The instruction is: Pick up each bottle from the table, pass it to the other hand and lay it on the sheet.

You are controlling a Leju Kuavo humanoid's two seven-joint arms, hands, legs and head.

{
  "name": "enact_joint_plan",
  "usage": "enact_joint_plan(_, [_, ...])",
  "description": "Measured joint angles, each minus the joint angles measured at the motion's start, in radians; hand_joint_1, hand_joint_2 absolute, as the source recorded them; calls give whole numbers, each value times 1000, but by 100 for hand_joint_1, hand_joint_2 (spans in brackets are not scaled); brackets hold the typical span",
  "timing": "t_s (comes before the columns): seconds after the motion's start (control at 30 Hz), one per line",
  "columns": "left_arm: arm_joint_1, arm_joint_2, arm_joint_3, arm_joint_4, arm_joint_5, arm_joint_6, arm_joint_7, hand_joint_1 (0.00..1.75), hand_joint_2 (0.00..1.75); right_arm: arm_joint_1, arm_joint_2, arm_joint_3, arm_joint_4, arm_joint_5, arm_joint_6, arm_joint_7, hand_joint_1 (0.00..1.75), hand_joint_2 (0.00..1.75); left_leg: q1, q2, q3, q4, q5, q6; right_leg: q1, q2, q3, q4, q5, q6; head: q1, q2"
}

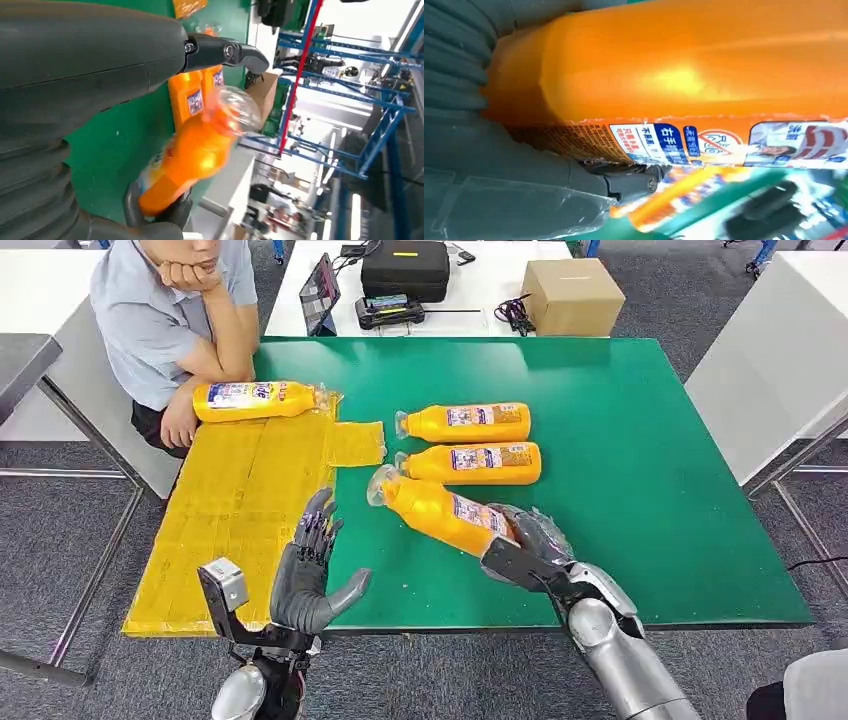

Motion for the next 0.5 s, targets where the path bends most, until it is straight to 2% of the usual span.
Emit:
enact_joint_plan(0.33, [-7, 0, 13, 71, 153, -76, -28, 0, 175, -31, 108, 13, -37, -79, 48, -16, 175, 175, 0, 0, 0, 0, 0, 0, 0, 0, 0, 0, 0, 0, 0, 0])
enact_joint_plan(0.5, [-54, 3, 3, 123, 140, -134, -59, 0, 175, -49, 153, 63, -7, -94, 62, -23, 175, 175, 0, 0, 0, 0, 0, 0, 0, 0, 0, 0, 0, 0, 0, 0])
